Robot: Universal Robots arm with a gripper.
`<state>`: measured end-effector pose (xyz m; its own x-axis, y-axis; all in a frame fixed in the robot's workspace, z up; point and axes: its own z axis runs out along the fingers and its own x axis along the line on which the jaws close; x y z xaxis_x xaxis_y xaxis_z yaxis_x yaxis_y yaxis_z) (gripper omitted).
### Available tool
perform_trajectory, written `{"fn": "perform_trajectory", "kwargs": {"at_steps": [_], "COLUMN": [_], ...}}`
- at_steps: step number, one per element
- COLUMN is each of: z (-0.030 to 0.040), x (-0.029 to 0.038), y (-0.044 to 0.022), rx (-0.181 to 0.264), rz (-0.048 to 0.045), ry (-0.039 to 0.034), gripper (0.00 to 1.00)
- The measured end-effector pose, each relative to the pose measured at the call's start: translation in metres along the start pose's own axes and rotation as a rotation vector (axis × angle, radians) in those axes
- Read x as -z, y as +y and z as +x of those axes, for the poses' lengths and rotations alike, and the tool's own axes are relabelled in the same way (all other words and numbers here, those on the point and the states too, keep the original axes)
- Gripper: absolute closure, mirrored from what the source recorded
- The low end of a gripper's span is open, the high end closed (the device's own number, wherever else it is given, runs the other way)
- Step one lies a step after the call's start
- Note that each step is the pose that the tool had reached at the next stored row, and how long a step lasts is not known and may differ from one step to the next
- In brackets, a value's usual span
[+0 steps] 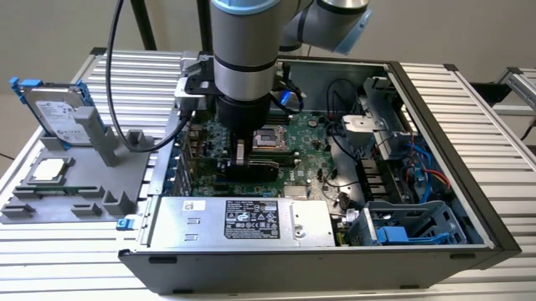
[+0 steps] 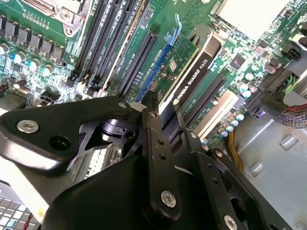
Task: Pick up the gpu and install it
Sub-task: 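Insert the gpu into the slot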
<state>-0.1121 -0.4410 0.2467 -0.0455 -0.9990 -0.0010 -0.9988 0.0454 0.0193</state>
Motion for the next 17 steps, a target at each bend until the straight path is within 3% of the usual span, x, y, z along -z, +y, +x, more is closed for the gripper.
{"fn": "perform_trajectory", "kwargs": {"at_steps": [1, 2, 5, 12, 14, 15, 17], "z": [-0.0001, 0.0000, 0.0000, 0.0000, -0.0002, -0.0003, -0.0005], "x": [-0.0002, -0.0004, 0.0002, 0.0309, 0.0325, 0.0325, 0.0325], "y": [0.0001, 0.0001, 0.0000, 0.0005, 0.0005, 0.0005, 0.0006], "rx": [0.000, 0.000, 0.000, 0.000, 0.000, 0.000, 0.000], "rz": [-0.0001, 0.0004, 0.0001, 0.0000, 0.0002, 0.0002, 0.0001], "ry": [-0.0005, -0.0007, 0.0008, 0.0012, 0.0009, 0.0009, 0.0010], "gripper": [1.00, 0.00, 0.00, 0.00, 0.00, 1.00, 1.00]}}
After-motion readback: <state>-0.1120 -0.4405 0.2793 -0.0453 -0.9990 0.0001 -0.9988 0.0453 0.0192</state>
